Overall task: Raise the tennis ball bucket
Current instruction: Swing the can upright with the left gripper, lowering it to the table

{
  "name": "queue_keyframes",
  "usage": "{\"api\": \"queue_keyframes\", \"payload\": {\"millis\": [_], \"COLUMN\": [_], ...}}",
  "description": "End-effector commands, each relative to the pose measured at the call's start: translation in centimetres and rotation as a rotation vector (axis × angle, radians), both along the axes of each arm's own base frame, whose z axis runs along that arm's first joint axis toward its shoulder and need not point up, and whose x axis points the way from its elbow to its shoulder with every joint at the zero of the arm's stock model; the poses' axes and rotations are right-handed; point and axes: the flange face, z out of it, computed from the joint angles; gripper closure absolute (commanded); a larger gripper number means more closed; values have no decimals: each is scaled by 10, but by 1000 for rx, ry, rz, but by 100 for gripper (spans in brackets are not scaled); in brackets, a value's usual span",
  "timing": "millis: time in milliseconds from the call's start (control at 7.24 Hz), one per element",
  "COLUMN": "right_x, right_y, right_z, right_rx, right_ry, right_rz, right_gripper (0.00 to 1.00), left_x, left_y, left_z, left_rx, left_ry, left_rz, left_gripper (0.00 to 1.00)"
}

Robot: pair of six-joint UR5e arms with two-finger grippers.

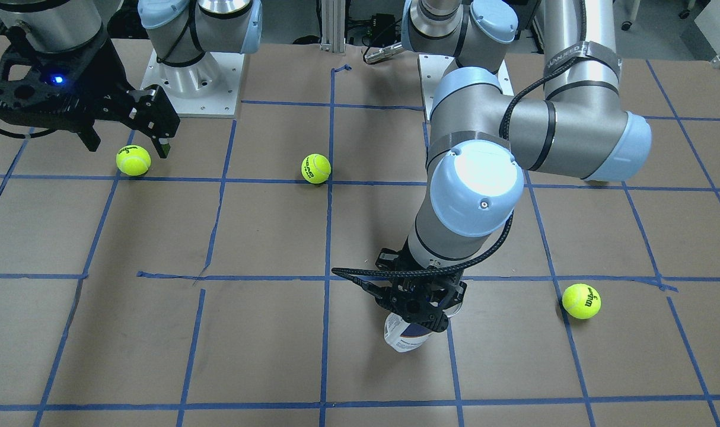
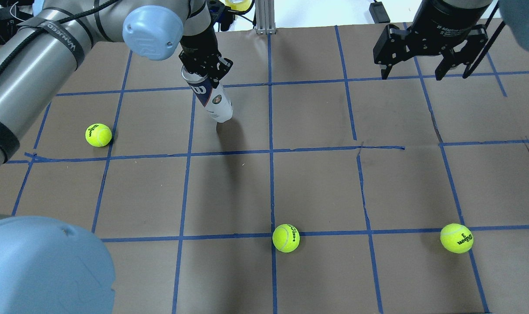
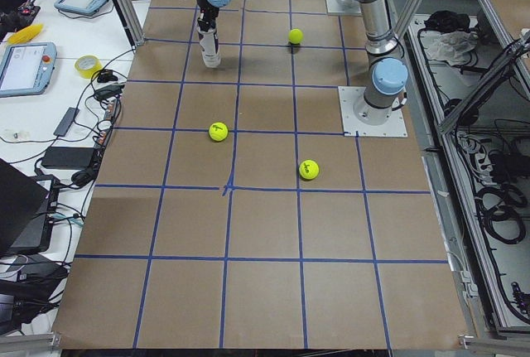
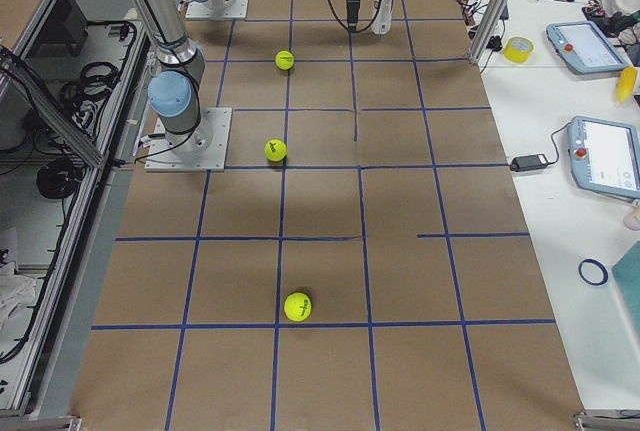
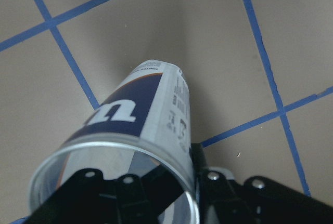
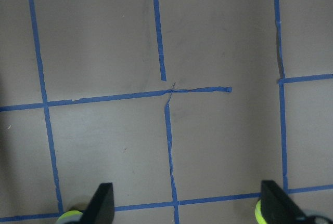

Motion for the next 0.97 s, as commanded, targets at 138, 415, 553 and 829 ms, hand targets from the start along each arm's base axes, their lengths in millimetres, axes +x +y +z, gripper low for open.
{"api": "queue_keyframes", "payload": {"millis": [138, 415, 553, 829], "right_x": [0, -2, -2, -2], "right_y": [0, 0, 0, 1], "right_z": [0, -1, -1, 0], "right_rx": [2, 5, 5, 9], "right_ry": [-2, 0, 0, 0], "right_rz": [0, -3, 1, 2], "right_gripper": [0, 0, 0, 0], "left_x": [-9, -11, -20, -23], "left_y": [-4, -3, 0, 3], "left_z": [-14, -14, -16, -17], "left_rx": [9, 10, 13, 19], "left_ry": [-5, 1, 8, 7], "left_rz": [-19, -22, -20, -20], "left_gripper": [96, 75, 48, 18]}}
